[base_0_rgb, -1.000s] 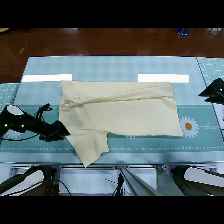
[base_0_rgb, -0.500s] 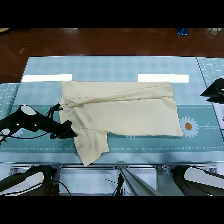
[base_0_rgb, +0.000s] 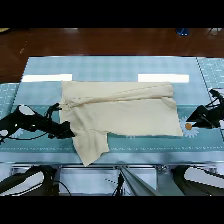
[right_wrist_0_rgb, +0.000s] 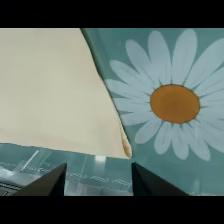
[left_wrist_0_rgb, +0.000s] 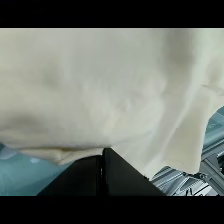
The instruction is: Fold the shirts.
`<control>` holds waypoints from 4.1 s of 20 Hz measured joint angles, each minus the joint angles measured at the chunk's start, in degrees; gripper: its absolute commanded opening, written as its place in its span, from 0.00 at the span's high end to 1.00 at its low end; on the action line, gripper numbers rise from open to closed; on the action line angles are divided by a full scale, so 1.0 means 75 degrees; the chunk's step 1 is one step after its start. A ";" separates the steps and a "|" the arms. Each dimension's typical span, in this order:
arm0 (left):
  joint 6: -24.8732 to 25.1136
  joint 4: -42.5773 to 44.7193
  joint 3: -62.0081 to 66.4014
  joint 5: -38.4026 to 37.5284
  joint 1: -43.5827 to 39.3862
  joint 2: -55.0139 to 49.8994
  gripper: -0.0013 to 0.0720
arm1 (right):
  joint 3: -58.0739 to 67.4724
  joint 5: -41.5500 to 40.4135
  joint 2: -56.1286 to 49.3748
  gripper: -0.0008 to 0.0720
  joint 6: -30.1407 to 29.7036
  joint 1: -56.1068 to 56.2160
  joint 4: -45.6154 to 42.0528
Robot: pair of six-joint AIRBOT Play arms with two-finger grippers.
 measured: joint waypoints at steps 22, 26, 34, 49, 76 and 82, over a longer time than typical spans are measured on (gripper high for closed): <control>0.0405 -0.0090 0.1329 -0.0058 0.0000 0.0221 0.95 | -0.1617 -0.1556 0.0137 0.96 -0.0994 0.0268 0.2113; 0.0408 -0.0096 0.2838 -0.0061 0.0000 0.0385 0.95 | -0.0673 -0.1676 0.0522 0.96 -0.1154 0.0449 0.3378; -0.0067 -0.0207 0.4511 0.1661 0.0006 -0.0239 0.95 | 0.0583 -0.4849 0.0530 0.96 -0.0487 0.1795 0.4019; -0.0233 -0.0758 0.6073 0.1740 0.0067 -0.3249 0.52 | 0.0702 -0.7271 -0.0799 0.96 -0.0458 0.2967 0.2448; -0.0146 -0.0877 0.6432 -0.0618 0.0813 -0.3249 0.52 | 0.0740 -0.4695 -0.2052 0.26 -0.1154 0.1784 0.4523; -0.0122 -0.0918 0.6432 -0.0612 0.0737 -0.3249 0.52 | 0.0755 -0.5249 -0.2326 0.85 -0.0627 0.2582 0.4103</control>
